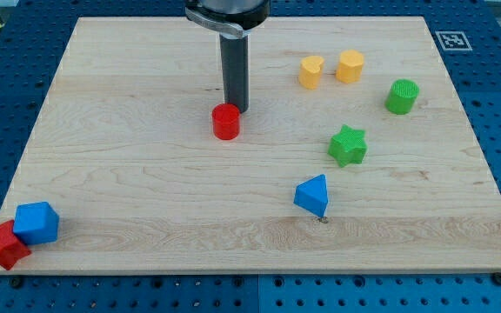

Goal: Move the red circle to the right side of the blue cube

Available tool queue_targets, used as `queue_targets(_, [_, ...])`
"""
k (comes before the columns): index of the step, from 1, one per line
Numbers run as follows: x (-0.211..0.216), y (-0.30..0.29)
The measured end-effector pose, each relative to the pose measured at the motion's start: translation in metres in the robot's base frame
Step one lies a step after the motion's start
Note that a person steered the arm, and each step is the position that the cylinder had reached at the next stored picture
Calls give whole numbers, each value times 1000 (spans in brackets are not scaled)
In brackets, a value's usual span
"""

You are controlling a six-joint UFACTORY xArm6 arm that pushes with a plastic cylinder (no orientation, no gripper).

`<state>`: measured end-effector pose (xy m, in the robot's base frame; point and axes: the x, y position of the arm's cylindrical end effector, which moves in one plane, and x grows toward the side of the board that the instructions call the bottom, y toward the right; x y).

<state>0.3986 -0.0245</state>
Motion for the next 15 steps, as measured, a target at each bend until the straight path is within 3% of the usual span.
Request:
queue_targets(5, [14, -3])
queue_targets(10, [108, -31])
queue_targets(15, [113, -39])
